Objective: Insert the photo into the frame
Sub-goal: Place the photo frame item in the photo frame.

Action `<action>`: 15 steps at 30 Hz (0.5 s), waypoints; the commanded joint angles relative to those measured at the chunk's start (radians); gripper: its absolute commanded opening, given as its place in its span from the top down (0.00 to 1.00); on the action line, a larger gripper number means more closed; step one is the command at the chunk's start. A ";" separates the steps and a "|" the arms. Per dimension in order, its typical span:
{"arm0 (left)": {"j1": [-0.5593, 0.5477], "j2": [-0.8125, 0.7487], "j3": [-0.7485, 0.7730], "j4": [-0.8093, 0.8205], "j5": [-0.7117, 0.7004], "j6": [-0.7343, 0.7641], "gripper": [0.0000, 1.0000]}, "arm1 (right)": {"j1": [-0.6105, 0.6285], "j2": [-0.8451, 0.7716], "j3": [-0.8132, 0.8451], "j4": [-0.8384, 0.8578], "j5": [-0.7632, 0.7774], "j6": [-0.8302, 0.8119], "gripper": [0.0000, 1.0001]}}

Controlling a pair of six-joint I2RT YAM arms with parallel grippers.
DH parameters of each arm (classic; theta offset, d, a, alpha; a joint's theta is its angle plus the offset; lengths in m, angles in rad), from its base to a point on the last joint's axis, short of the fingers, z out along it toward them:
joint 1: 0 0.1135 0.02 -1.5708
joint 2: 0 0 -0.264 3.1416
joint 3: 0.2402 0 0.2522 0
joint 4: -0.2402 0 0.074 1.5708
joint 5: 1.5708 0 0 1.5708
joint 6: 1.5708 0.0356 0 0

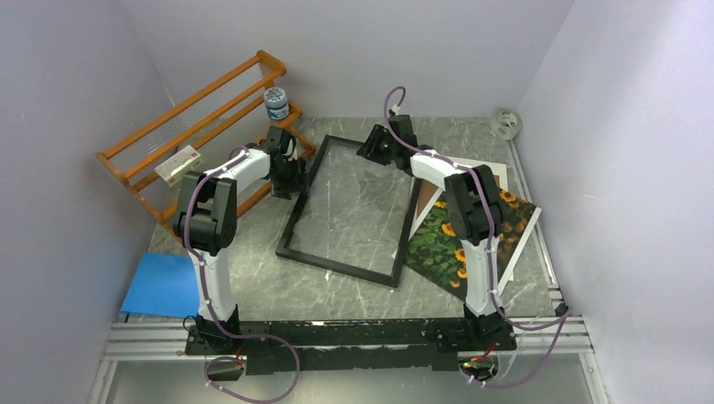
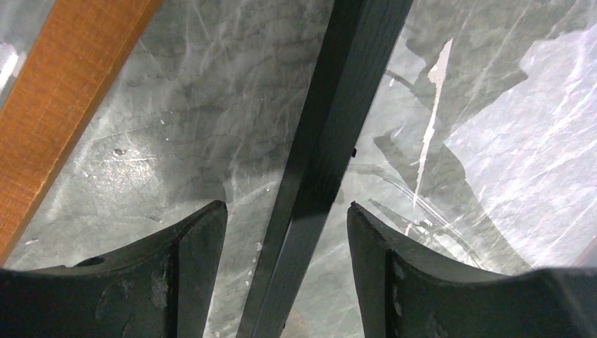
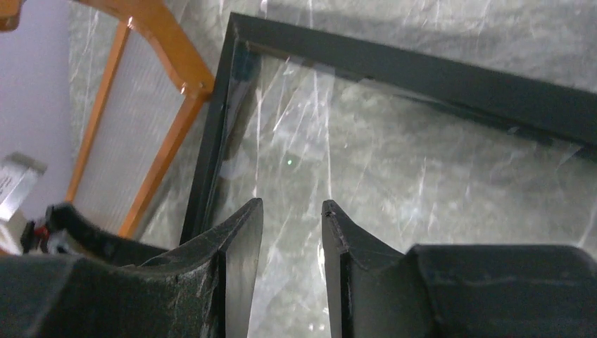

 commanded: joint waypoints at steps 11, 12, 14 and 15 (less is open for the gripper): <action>0.006 -0.056 -0.056 0.048 0.045 0.009 0.33 | 0.001 0.204 0.229 0.098 0.097 0.003 0.62; 0.006 -0.056 -0.056 0.049 0.048 0.010 0.33 | 0.001 0.206 0.225 0.105 0.098 0.001 0.62; 0.007 -0.056 -0.056 0.050 0.049 0.008 0.33 | 0.001 0.209 0.221 0.114 0.102 -0.004 0.62; 0.006 -0.056 -0.056 0.051 0.049 0.007 0.33 | 0.002 0.213 0.226 0.111 0.104 -0.006 0.62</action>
